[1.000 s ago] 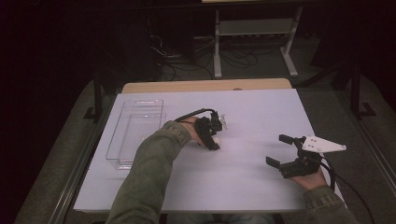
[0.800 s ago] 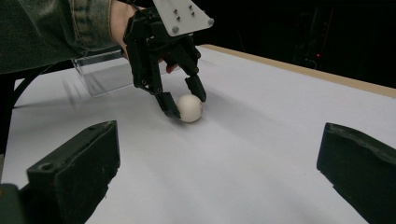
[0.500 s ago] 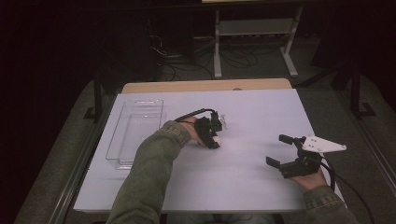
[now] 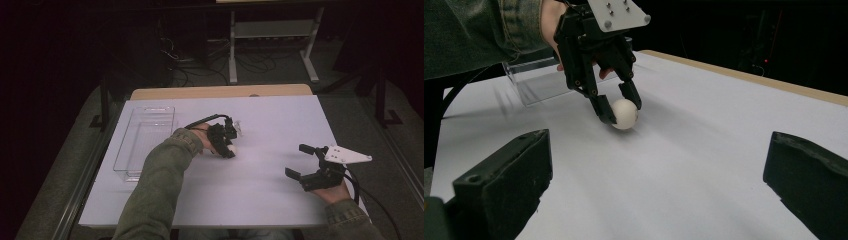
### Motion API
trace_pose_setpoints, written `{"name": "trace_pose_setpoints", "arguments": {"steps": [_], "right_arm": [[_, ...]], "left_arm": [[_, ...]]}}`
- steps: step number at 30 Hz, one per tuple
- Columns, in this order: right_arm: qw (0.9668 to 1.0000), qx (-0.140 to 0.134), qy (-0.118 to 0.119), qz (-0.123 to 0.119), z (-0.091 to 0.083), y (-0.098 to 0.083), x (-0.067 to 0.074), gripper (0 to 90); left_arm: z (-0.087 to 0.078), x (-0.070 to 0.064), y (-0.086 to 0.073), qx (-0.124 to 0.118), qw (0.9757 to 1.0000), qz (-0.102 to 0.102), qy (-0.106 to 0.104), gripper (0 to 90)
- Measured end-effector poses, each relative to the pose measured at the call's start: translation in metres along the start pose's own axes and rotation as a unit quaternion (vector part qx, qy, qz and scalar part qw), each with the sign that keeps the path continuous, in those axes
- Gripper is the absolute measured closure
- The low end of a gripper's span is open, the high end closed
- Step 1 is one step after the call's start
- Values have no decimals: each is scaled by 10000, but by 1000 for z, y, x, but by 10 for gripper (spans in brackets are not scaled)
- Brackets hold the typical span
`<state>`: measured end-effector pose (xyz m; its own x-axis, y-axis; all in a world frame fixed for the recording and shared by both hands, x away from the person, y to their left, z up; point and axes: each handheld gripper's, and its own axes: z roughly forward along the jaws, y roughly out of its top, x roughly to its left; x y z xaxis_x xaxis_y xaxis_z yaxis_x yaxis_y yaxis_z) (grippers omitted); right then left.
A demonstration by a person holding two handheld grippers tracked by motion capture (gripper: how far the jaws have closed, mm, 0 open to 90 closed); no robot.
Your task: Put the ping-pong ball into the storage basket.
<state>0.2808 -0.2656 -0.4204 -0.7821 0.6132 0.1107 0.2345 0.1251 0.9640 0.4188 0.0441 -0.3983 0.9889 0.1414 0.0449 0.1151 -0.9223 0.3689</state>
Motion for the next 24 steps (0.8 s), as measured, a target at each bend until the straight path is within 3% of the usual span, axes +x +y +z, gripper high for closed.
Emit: {"name": "trace_pose_setpoints", "arguments": {"steps": [5,12,24], "right_arm": [[10000,0,30,17,0,0,0,0],[10000,7,35,17,0,0,1,0],[10000,-43,36,4,-2,0,1,0]], "left_arm": [[-6,0,1,43,9999,51,91,510],[-15,-3,4,88,9999,64,47,510],[-41,-5,10,-31,9999,57,156,510]]}}
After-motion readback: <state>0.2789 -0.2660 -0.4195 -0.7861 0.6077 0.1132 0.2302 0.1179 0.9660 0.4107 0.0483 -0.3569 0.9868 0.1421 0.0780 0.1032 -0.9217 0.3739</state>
